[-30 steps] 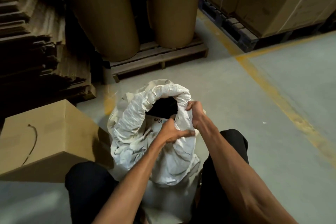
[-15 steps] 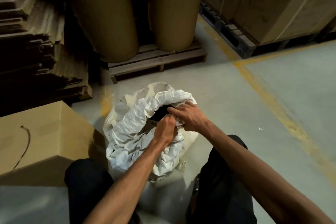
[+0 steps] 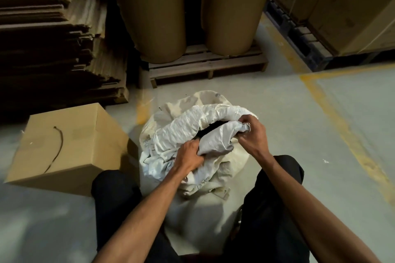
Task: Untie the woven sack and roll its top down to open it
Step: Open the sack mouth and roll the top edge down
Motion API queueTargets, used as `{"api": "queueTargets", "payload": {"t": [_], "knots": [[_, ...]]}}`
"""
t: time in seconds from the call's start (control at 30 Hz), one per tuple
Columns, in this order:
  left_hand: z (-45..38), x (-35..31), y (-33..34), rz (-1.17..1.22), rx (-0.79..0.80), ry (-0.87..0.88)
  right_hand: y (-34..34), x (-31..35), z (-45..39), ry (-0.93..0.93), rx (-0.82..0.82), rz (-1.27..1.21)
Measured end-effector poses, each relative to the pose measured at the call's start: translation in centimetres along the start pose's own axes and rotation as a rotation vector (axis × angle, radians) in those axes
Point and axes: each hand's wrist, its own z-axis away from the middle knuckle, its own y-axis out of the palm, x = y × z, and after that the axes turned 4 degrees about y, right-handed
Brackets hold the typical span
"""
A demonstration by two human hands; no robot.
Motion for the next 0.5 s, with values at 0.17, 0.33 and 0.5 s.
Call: {"api": "queueTargets", "payload": {"t": [0.17, 0.33, 0.5], "knots": [[-0.1, -0.4, 0.9, -0.241, -0.228, 0.455, -2.4, 2.7, 1.5, -0.464, 0.336, 0.665], [-0.4, -2.0, 0.5, -0.225, -0.534, 0.636, -0.5, 5.7, 3.7, -0.417, 0.661, 0.849], [0.4, -2.0, 0.2, -0.126, -0.402, 0.652, 2.5, 4.5, 3.9, -0.404, 0.464, 0.766]]}}
